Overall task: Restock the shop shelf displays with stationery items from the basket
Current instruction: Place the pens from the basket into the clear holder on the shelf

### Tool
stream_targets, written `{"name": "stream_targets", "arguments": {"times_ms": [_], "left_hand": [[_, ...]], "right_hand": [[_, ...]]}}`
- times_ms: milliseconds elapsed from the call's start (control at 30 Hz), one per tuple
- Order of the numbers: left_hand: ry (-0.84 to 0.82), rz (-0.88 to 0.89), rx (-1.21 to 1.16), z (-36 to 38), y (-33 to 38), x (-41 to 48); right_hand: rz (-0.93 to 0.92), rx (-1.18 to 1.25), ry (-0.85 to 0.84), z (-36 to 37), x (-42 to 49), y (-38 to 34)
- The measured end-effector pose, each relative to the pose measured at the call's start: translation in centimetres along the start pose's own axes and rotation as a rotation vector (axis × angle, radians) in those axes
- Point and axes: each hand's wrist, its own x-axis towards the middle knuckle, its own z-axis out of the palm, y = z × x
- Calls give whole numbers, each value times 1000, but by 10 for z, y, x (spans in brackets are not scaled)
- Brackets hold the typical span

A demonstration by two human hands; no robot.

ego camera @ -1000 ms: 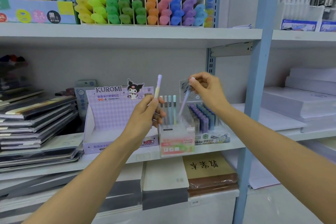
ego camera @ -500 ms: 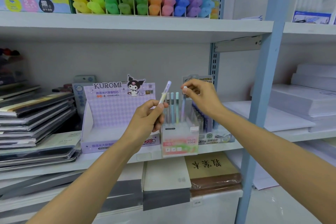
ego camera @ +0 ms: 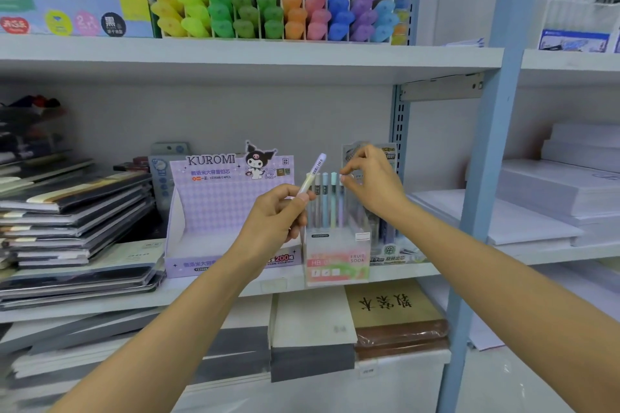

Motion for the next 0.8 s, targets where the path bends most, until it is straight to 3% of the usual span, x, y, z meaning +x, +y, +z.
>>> {"name": "stream_targets", "arguments": {"times_ms": [133, 200, 267, 333, 500, 633, 800], "left_hand": [[1, 1, 51, 0, 7, -5], [2, 13, 75, 0, 11, -7], [-1, 9, 76, 2, 16, -8], [-11, -3, 60, 4, 20, -10], [-15, -4, 46, 5, 29, -14], [208, 50, -151, 2, 32, -14], [275, 109, -358, 10, 30, -18]], "right_hand": [[0, 68, -31, -14, -9, -6], [-55, 308, 17, -25, -14, -20], [-99, 608, -53, -38, -20, -35], [-160, 749, -135, -48, -25, -43], [-112, 882, -88, -54, -33, -43], [-25, 968, -42, -57, -40, -32], [-12, 925, -298, -47, -55, -29]]}}
